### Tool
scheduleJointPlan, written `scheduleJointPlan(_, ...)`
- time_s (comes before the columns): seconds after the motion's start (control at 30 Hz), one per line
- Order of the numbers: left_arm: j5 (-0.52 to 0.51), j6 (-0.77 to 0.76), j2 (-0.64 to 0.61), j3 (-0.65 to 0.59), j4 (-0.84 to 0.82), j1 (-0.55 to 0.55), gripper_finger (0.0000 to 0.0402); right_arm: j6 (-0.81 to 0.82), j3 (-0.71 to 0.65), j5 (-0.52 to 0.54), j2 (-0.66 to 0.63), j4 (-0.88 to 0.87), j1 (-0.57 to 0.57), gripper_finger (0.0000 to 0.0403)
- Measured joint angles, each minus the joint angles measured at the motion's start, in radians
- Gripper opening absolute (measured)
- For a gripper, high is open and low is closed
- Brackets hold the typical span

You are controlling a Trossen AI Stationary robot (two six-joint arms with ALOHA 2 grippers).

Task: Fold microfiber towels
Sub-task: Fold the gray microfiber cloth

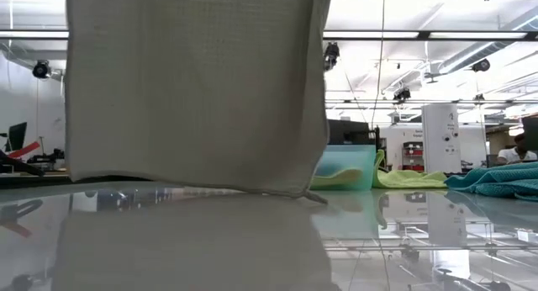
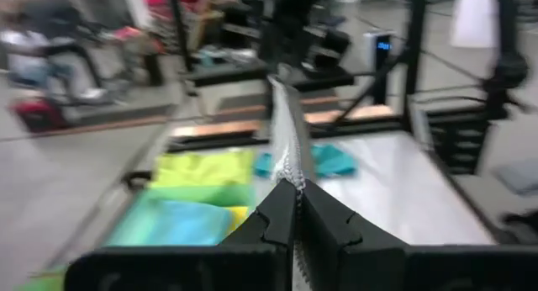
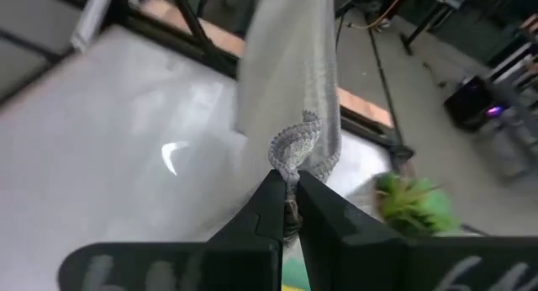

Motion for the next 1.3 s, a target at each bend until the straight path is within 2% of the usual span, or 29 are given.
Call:
scheduleJointPlan(0.1,-0.074,0.057,-0.039,0.012,0.000,0.000,0.0000,-0.083,0.015,0.002,0.005,-0.020,-0.042,0.0013)
scheduleJointPlan(0.23,-0.100,0.100,-0.100,0.020,0.000,0.000,0.0000,-0.097,0.044,0.021,0.015,-0.026,-0.091,0.0013)
scheduleJointPlan(0.3,-0.085,0.087,-0.121,0.017,0.001,0.000,0.0000,-0.074,0.068,0.021,0.015,-0.053,-0.095,0.0013)
scheduleJointPlan(0.4,0.008,0.067,-0.144,-0.015,0.000,0.000,0.0000,-0.006,0.111,0.005,0.014,-0.118,-0.089,0.0013)
scheduleJointPlan(0.5,0.082,0.064,-0.141,-0.061,-0.001,0.000,0.0001,0.094,0.124,-0.107,0.014,-0.197,-0.089,0.0013)
scheduleJointPlan(0.7,0.200,-0.077,-0.066,-0.164,0.053,-0.001,0.0001,0.300,0.062,-0.497,0.015,-0.267,-0.087,0.0013)
scheduleJointPlan(0.73,0.223,-0.098,-0.051,-0.184,0.081,-0.002,0.0001,0.335,0.043,-0.535,0.015,-0.265,-0.084,0.0013)
scheduleJointPlan(0.8,0.243,-0.147,-0.027,-0.225,0.106,-0.001,0.0001,0.396,-0.005,-0.545,0.015,-0.255,-0.064,0.0013)
scheduleJointPlan(0.93,0.257,-0.240,0.087,-0.305,0.252,-0.001,0.0000,0.480,-0.135,-0.548,0.016,-0.182,-0.022,0.0013)
scheduleJointPlan(1.03,0.247,-0.248,0.205,-0.373,0.395,0.000,0.0000,0.545,-0.238,-0.552,0.016,-0.130,-0.003,0.0013)
scheduleJointPlan(1.1,0.224,-0.247,0.296,-0.417,0.493,-0.001,0.0000,0.602,-0.306,-0.549,0.016,-0.086,0.003,0.0013)
scheduleJointPlan(1.2,0.127,-0.239,0.429,-0.446,0.657,0.010,0.0000,0.683,-0.390,-0.539,0.016,0.009,0.002,0.0013)
scheduleJointPlan(1.3,0.082,-0.240,0.569,-0.467,0.739,0.040,0.0000,0.683,-0.449,-0.526,0.016,0.129,-0.008,0.0013)
